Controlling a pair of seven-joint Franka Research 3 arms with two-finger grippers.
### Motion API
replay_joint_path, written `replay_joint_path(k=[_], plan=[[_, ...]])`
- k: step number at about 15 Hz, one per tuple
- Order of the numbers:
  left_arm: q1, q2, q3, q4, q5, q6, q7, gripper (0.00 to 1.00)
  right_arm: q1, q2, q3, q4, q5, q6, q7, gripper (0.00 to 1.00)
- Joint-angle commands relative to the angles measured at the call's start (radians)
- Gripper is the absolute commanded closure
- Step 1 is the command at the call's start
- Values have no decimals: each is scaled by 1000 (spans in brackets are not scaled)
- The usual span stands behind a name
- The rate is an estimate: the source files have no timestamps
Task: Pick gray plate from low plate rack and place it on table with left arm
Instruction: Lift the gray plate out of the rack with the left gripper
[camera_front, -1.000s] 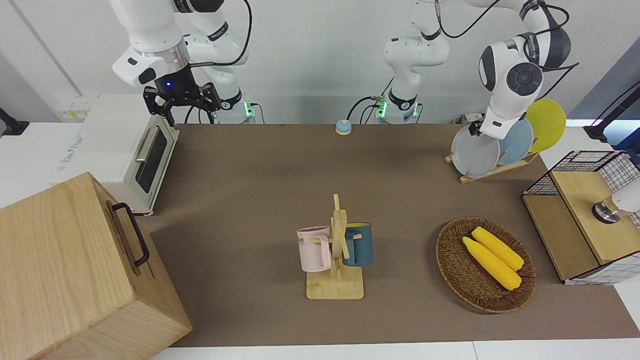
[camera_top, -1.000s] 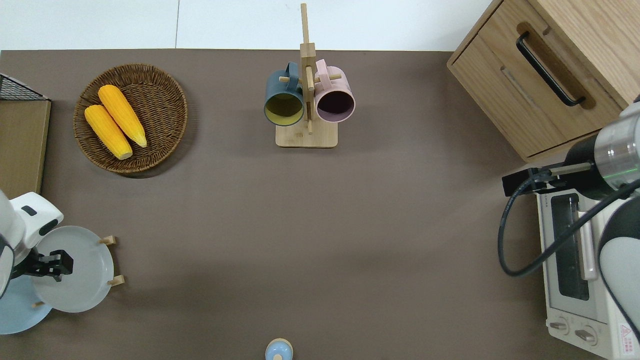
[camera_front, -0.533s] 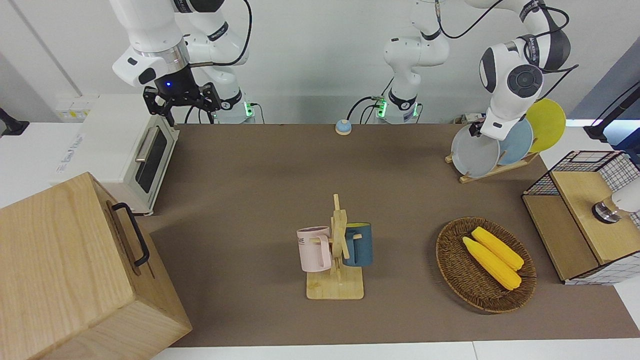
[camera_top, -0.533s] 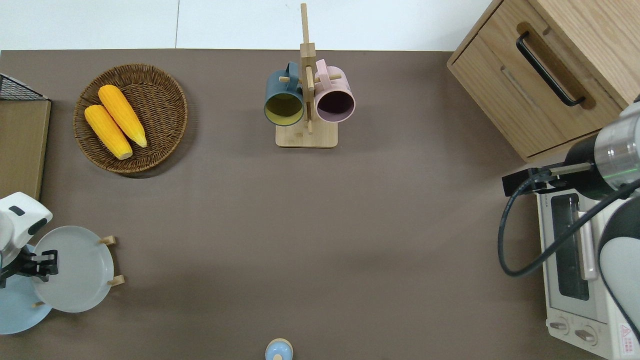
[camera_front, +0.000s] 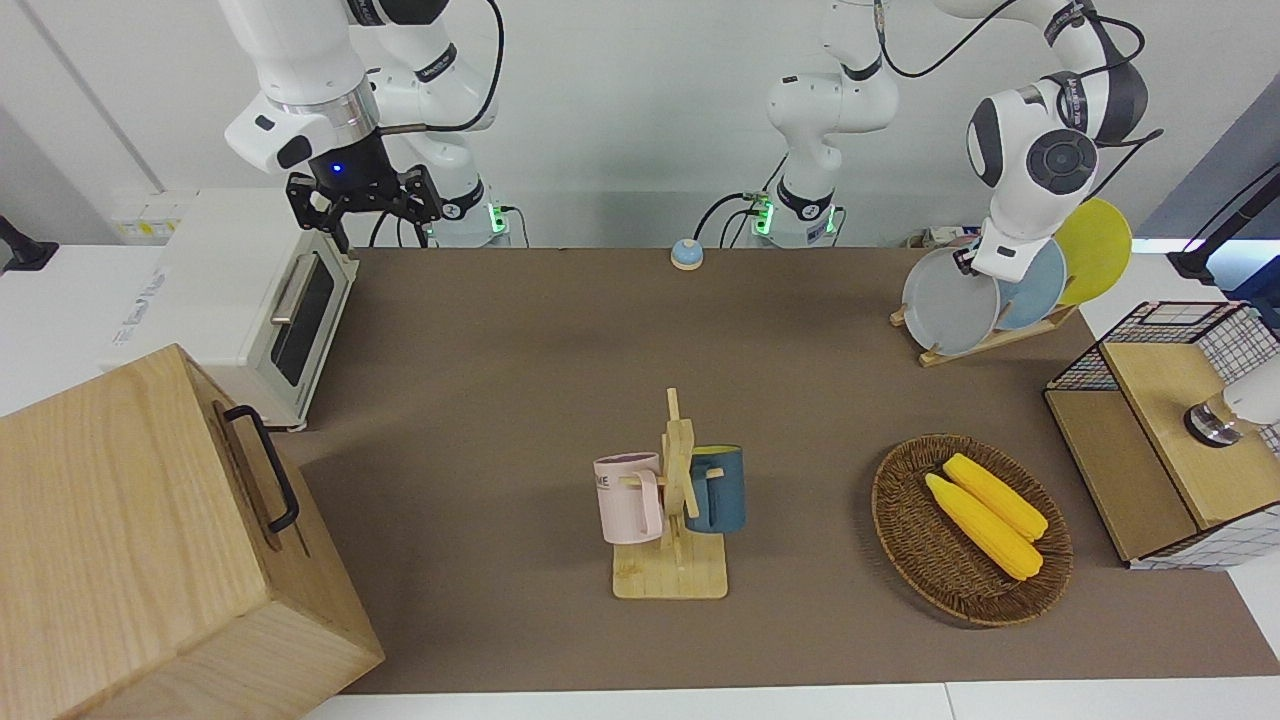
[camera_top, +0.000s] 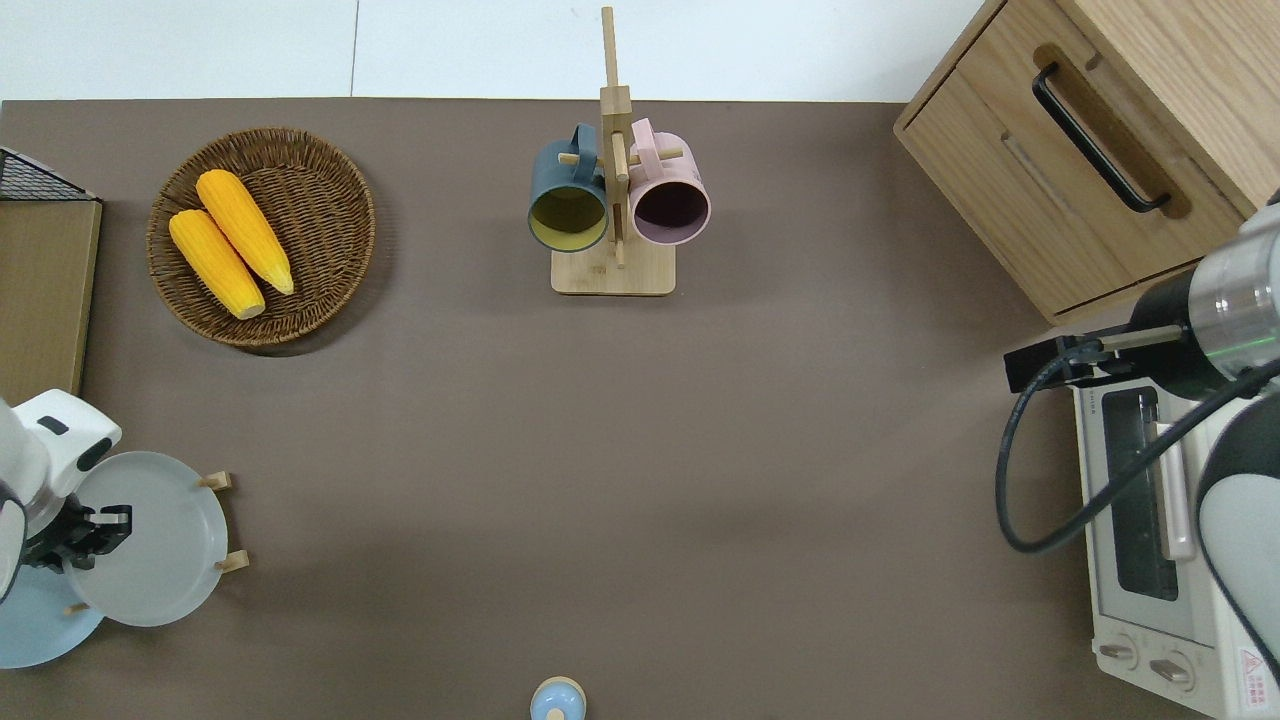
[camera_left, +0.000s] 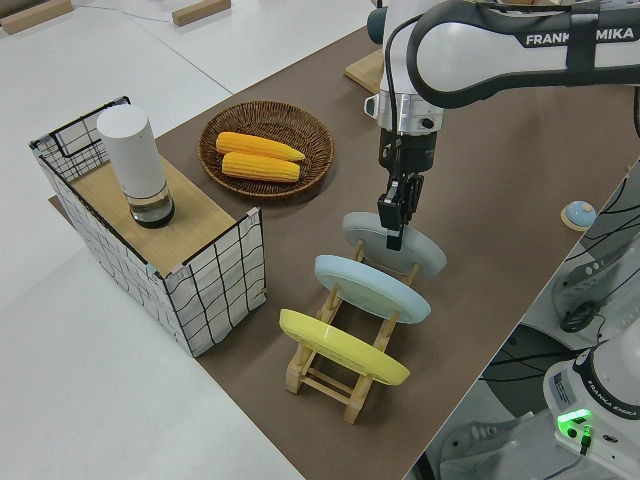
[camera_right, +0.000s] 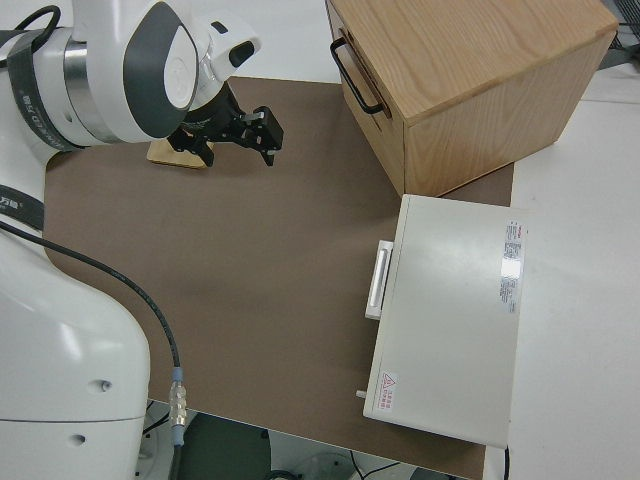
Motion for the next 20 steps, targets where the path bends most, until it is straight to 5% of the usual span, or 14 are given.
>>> replay_joint_path(k=[1, 20], plan=[[-4, -17, 7, -26, -15, 24, -15, 1000, -19, -3, 17, 9, -1, -14, 12, 17], [-18, -35, -7, 149, -42, -127, 23, 1000, -19, -3, 17, 9, -1, -13, 12, 17]])
